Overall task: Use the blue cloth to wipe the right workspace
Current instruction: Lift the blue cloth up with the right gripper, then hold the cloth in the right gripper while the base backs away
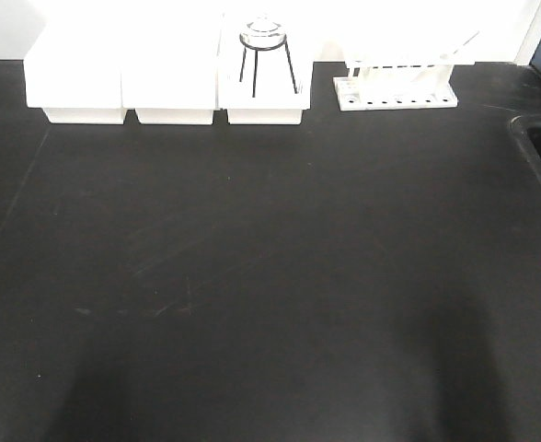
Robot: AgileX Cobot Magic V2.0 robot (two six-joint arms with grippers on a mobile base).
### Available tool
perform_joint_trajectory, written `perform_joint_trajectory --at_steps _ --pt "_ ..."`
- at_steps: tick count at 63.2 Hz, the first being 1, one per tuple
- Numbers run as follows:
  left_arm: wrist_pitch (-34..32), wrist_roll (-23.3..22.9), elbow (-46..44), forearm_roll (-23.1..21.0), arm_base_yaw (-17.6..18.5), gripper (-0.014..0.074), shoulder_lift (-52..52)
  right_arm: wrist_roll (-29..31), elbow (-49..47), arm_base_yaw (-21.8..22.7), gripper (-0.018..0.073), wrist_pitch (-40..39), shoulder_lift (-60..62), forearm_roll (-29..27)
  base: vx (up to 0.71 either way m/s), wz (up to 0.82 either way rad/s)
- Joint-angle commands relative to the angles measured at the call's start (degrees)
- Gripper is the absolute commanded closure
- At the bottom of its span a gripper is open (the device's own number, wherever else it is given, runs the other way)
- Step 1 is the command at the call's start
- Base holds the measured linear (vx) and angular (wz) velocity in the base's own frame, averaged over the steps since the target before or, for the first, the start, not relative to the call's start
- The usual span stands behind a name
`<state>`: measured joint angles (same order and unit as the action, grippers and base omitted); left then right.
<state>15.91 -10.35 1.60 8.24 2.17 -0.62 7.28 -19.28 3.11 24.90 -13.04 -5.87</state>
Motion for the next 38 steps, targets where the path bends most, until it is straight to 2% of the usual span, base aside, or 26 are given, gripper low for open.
perform_joint_trajectory --at_steps 1,38 --pt "-4.52 -0.49 1.74 0.06 0.25 0.0602 -0.87 0.62 -1.66 0.06 0.0567 -4.55 -0.71 -0.23 0.0 0.0" --pt "-4.52 -0.49 1.74 0.06 0.25 0.0602 -0.87 0.62 -1.66 0.06 0.0567 -4.58 -0.71 -0.23 0.0 0.0"
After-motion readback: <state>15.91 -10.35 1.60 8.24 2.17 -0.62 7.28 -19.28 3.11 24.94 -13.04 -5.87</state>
